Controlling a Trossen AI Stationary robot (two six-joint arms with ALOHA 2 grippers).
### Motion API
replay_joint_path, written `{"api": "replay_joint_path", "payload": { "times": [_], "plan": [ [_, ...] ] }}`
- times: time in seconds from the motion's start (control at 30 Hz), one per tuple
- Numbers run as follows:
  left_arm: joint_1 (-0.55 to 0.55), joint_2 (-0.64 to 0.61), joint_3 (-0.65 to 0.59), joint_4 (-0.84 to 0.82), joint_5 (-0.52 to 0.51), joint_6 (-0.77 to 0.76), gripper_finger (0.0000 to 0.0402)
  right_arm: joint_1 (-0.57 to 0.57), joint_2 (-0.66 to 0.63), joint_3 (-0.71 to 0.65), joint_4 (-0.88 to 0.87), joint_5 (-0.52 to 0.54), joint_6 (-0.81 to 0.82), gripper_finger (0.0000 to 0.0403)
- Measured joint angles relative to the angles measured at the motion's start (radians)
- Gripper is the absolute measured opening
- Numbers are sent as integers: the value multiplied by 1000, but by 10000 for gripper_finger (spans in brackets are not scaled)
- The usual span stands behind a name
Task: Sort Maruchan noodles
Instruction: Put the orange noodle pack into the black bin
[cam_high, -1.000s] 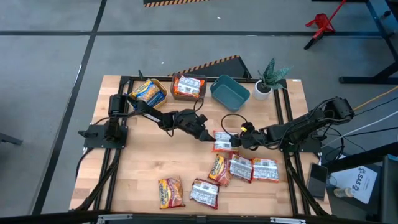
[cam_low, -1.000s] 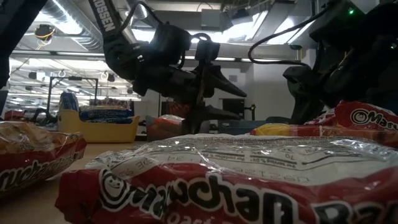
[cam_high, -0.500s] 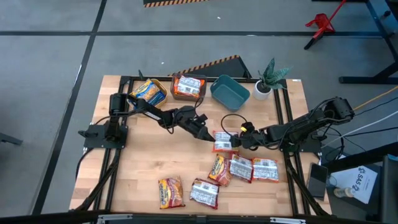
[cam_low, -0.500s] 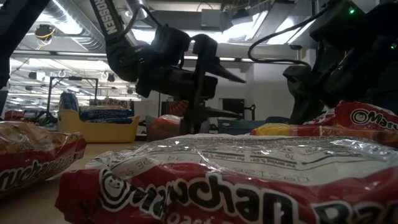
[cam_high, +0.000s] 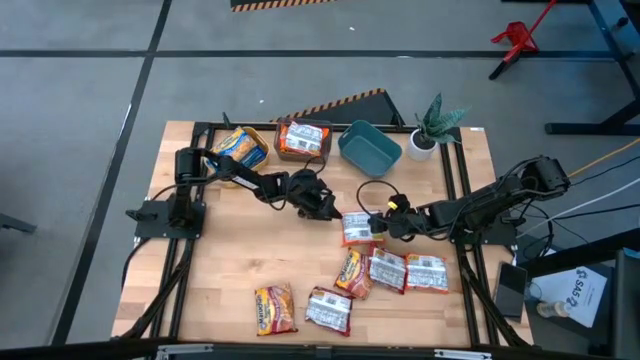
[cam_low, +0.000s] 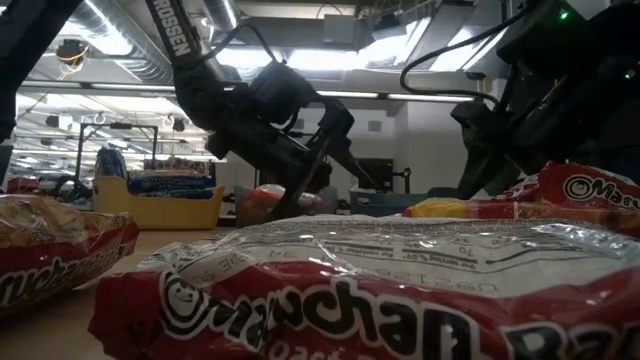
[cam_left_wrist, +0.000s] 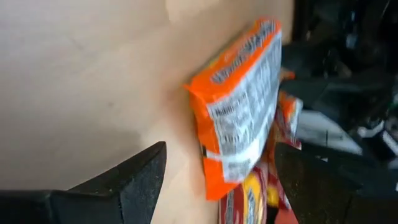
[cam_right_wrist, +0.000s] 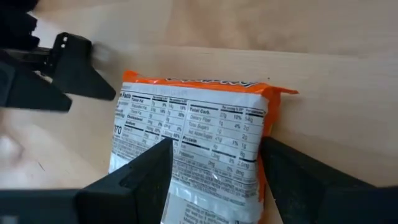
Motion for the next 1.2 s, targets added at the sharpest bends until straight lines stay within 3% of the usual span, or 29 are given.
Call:
{"api": "replay_joint_path", "payload": {
  "times": [0.17, 0.47, 0.67, 0.93, 1.2],
  "plan": [
    [-2, -2, 1, -26, -94, -8, 290, -20, 16, 0, 4, -103, 8, 232],
    [-21, -1, 0, -68, -174, -5, 290, -18, 13, 0, 4, -115, 98, 232],
    [-40, 0, -1, -73, -190, 18, 290, -48, 32, 0, 50, -128, 100, 232],
    [-47, 1, -2, -72, -197, 28, 290, -120, 156, 1, 312, -124, 62, 232],
    [-61, 1, -5, -59, -189, 61, 290, -211, 236, 39, 381, -132, -92, 232]
  ]
}}
